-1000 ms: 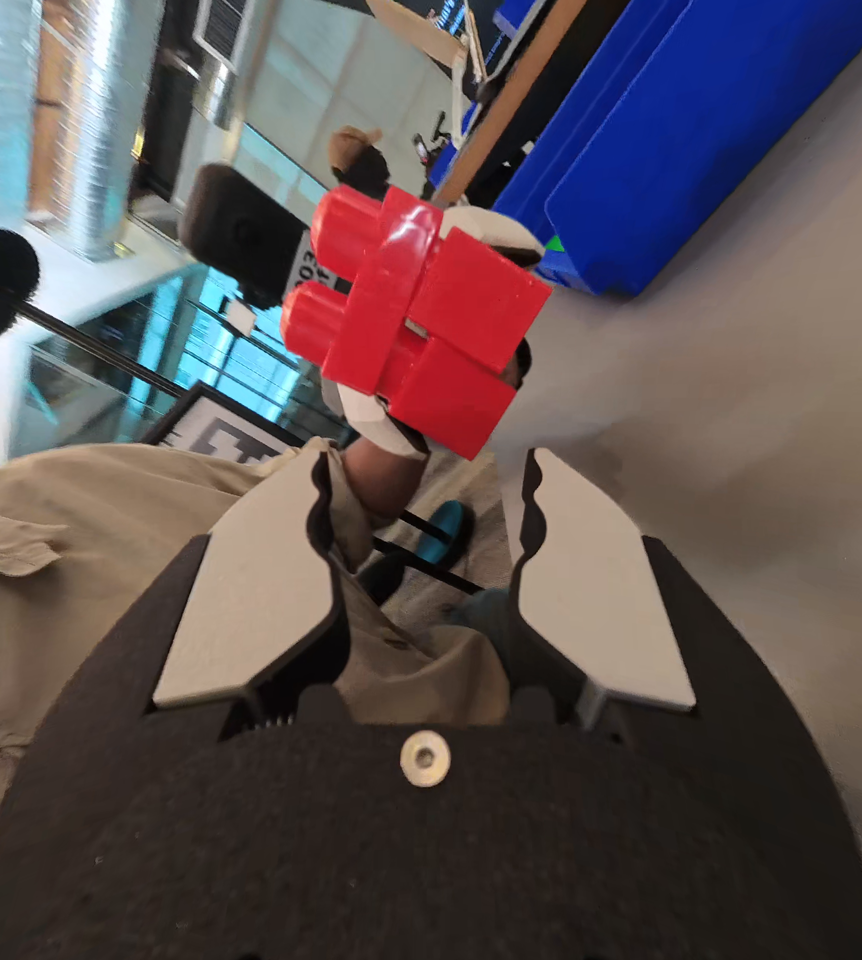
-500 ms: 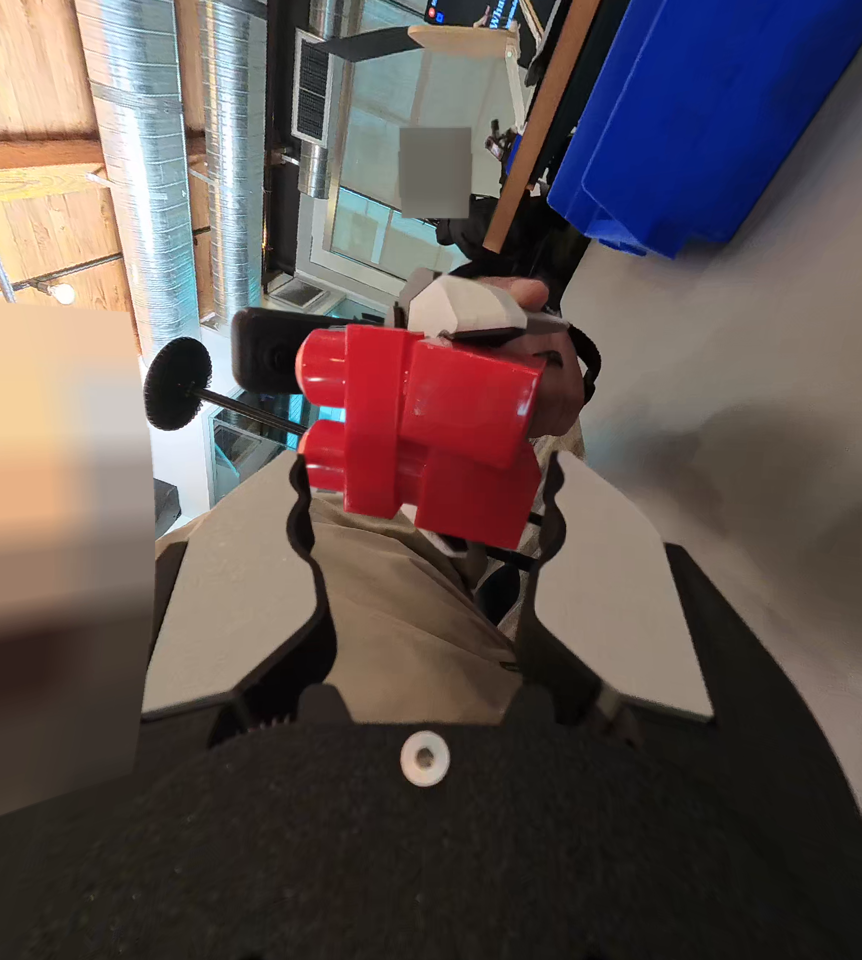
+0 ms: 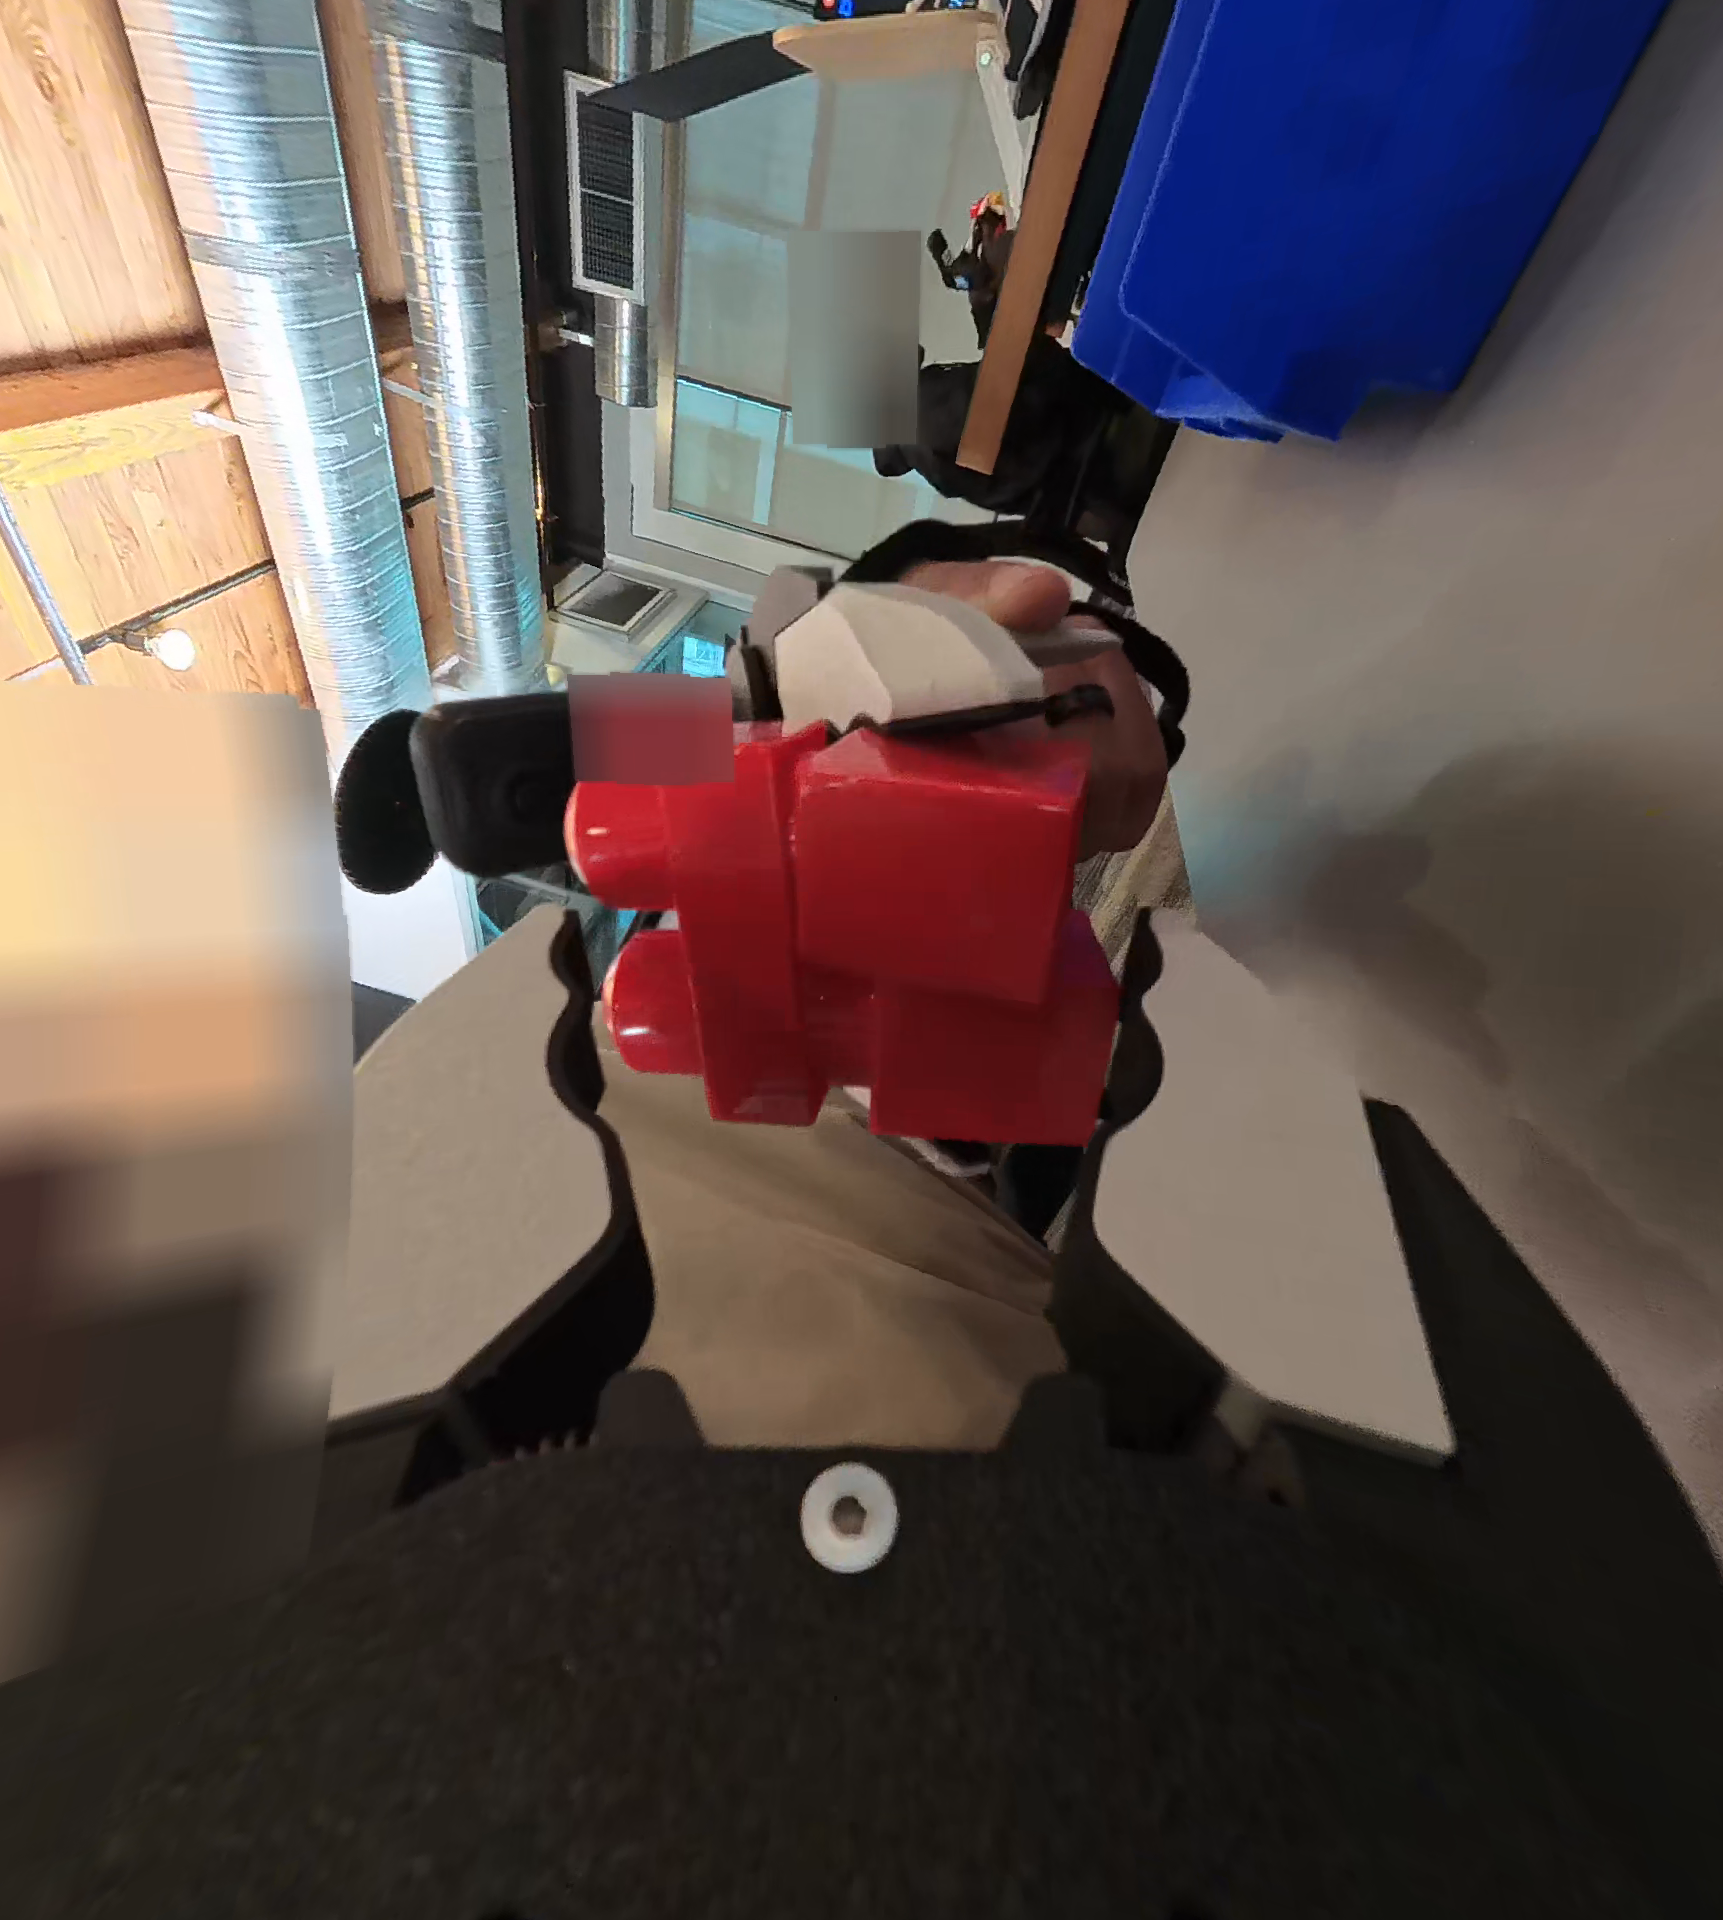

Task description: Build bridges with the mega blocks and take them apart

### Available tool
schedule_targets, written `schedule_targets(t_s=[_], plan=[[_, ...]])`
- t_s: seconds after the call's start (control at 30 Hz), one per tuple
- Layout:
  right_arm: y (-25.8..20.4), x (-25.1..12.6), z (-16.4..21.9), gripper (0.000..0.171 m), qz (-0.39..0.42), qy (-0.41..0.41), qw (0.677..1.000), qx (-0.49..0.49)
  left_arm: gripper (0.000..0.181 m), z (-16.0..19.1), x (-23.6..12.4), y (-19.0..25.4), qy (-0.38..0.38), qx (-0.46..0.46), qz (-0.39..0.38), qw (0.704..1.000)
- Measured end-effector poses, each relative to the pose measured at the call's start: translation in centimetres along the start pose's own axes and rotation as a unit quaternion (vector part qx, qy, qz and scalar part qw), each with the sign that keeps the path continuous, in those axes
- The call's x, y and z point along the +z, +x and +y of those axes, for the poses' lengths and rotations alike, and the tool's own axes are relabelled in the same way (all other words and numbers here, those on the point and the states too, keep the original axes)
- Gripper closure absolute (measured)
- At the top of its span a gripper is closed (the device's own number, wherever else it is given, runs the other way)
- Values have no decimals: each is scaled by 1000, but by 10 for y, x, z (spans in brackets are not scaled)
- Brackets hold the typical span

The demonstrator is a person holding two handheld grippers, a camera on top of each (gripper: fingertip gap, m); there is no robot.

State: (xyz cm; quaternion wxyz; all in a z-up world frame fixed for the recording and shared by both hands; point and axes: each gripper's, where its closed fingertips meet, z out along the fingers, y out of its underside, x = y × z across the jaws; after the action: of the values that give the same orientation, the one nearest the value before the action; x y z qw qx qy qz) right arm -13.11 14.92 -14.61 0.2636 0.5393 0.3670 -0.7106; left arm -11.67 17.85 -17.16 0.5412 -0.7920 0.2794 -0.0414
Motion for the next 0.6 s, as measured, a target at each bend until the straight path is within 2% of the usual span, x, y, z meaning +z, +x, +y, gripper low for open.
schedule_targets(t_s=[0.07, 0.1, 0.6], plan=[[1, -1, 0, 84, -4, -1, 1000, -3, 106, -3, -1, 0, 3, -3, 1, 1000], [1, -2, -2, 94, -6, 2, 1000, -5, 106, -6, -2, -1, 10, -8, 2, 1000], [7, -13, -11, 102, 37, 9, 999, -28, 106, -1, 8, -8, -15, -20, -8, 1000]])
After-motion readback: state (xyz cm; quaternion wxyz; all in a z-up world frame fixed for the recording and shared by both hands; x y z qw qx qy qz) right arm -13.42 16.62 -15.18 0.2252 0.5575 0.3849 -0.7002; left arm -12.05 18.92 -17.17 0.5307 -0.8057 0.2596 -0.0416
